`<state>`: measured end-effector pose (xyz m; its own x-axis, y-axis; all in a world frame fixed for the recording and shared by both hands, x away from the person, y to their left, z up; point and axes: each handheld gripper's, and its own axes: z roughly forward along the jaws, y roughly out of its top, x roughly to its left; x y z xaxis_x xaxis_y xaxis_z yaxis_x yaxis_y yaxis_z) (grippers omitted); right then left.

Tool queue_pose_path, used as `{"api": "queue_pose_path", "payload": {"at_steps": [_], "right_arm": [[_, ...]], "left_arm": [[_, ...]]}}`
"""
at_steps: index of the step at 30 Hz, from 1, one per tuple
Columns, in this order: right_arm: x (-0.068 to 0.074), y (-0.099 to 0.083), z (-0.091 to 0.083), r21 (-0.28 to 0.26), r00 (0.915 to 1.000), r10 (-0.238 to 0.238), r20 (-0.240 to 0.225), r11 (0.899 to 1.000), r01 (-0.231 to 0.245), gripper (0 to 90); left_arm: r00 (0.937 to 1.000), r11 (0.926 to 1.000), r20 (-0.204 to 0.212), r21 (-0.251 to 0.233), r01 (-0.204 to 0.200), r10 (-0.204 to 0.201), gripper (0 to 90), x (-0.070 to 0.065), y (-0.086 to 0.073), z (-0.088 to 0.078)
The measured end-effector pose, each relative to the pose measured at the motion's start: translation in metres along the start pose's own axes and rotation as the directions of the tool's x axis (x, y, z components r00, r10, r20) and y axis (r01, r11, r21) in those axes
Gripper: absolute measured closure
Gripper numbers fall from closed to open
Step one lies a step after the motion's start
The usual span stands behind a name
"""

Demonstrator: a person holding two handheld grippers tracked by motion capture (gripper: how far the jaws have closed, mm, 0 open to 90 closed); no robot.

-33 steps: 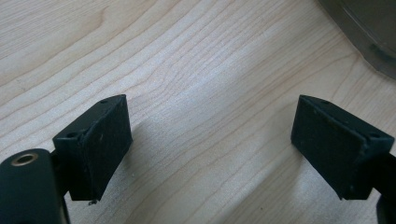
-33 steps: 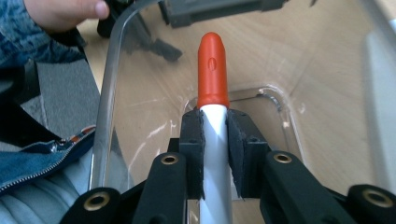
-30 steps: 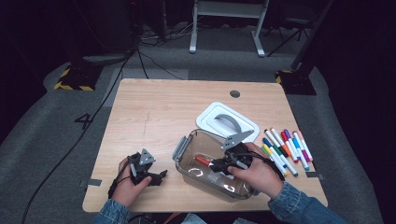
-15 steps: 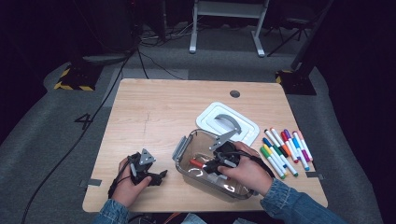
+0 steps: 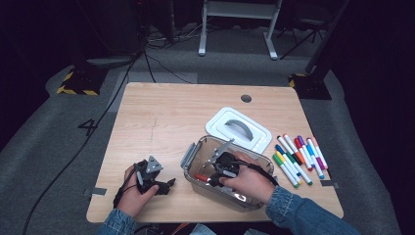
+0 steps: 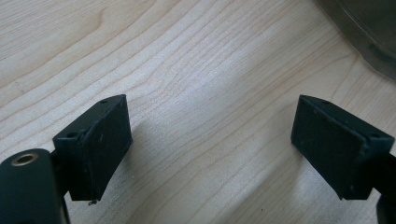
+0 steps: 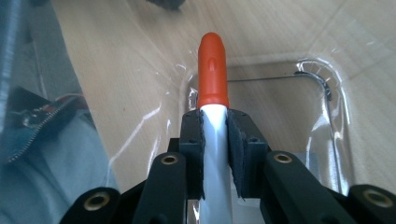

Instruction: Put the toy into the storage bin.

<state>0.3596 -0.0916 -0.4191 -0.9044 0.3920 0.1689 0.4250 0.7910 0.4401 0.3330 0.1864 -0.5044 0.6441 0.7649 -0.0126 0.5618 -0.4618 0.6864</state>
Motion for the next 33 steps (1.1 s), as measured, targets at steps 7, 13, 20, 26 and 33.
{"api": "queue_pose_path", "payload": {"at_steps": [7,13,20,26,33], "right_arm": [[-0.001,-0.002,0.011,0.049,0.9998,-0.006,-0.019,0.999,0.006,76.9],[-0.003,-0.004,0.017,0.078,0.9992,0.01,-0.039,0.997,-0.007,76.8],[-0.003,-0.007,0.024,0.115,0.9987,0.011,-0.05,0.993,-0.006,76.8],[-0.003,-0.008,0.029,0.131,0.9981,0.019,-0.059,0.991,-0.011,76.7],[-0.003,-0.009,0.031,0.135,0.9982,0.02,-0.057,0.991,-0.012,74.5]], "left_arm": [[1.0,1.0,0.0,0.0,0.0,0.0,12.7,0.0,0.0,0.0],[1.0,1.0,0.0,0.0,0.0,0.0,12.7,0.0,0.0,0.0],[1.0,1.0,0.0,0.0,0.0,0.0,12.7,0.0,0.0,0.0],[1.0,1.0,0.0,0.0,0.0,0.0,12.7,0.0,0.0,0.0],[1.0,1.0,0.0,0.0,0.0,0.0,12.7,0.0,0.0,0.0]]}}
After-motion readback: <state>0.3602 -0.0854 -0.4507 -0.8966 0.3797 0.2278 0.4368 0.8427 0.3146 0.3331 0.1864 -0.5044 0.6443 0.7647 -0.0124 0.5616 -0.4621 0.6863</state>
